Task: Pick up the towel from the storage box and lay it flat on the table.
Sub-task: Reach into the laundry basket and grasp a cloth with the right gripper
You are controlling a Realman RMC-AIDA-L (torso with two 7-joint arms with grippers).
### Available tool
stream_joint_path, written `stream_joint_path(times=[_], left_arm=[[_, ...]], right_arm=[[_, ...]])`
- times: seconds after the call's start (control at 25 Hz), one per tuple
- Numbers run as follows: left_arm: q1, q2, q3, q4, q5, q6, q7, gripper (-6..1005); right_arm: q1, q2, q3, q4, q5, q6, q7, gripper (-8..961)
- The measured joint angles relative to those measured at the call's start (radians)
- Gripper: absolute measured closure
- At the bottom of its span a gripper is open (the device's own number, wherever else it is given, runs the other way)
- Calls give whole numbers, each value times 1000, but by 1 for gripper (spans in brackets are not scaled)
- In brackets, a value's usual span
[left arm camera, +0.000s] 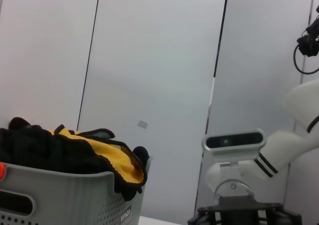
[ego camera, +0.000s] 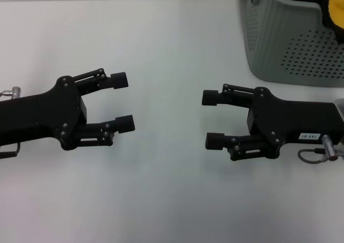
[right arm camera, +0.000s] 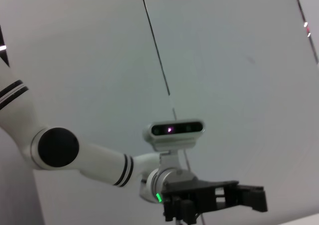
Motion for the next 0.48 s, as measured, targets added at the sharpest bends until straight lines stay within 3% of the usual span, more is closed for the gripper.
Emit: stream_joint_path(times=[0.24,0.48], left_arm=[[2,-1,-2,0,-5,-2,3,143],[10,-11,-13,0,-8,-2,9,144]], right_arm=[[-50,7,75,-9,1,-16,-67,98],[-65,0,108,-11,2,-68,-80,98]])
